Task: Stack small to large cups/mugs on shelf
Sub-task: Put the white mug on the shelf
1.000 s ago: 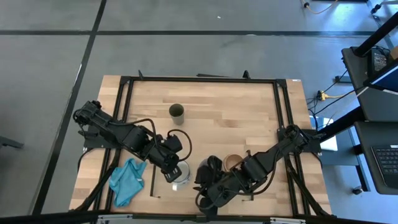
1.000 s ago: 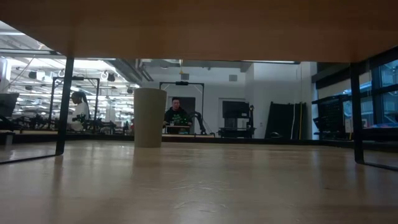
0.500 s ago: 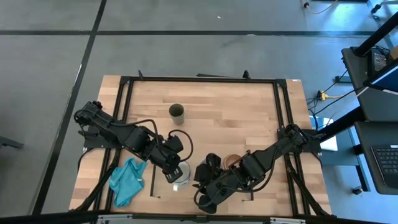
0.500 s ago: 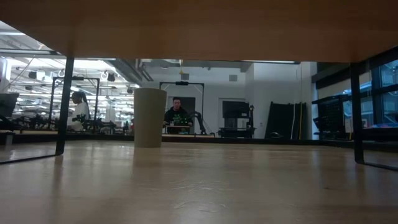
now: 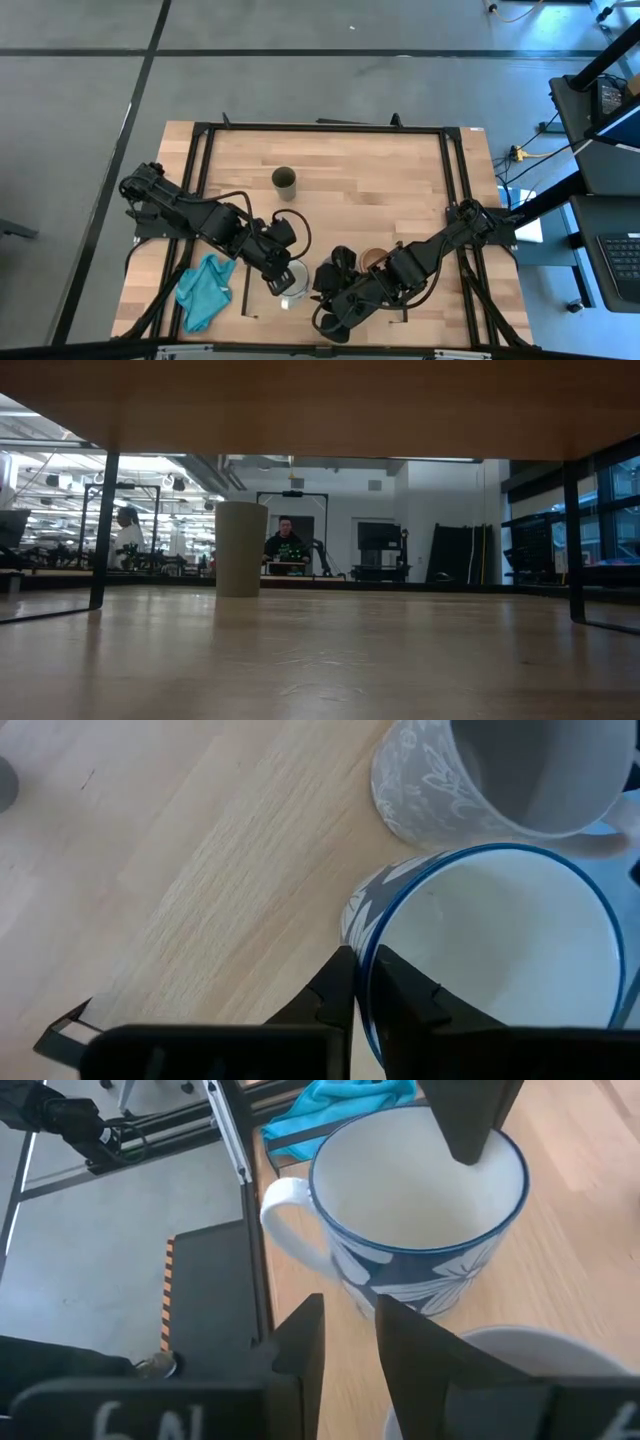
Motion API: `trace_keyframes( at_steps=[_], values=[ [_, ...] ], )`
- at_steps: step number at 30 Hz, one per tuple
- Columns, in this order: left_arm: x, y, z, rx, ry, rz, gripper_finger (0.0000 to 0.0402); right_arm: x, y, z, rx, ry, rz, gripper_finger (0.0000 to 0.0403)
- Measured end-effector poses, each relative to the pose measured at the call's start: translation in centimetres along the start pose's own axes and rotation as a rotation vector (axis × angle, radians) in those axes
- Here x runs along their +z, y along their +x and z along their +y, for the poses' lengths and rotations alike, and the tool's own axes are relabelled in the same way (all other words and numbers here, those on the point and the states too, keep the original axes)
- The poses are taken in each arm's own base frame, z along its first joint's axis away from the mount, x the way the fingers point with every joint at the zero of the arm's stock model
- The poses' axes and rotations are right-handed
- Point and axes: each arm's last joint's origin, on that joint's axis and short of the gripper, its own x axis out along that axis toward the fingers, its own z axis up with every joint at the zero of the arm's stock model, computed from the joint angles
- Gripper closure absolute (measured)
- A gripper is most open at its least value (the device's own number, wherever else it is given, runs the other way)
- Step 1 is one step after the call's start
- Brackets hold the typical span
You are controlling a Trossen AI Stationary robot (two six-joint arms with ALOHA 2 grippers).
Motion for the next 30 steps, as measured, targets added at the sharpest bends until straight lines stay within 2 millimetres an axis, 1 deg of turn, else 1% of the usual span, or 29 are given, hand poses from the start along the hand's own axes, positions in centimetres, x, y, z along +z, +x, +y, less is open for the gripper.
trace_keyframes(
  at_steps=[30],
  values=[
    [0.06, 0.0, -0.1, -0.01, -0.004, -0.006, 0.0359, -0.13, -0.01, -0.11, -0.01, -0.002, 0.013, 0.0309]
  ],
)
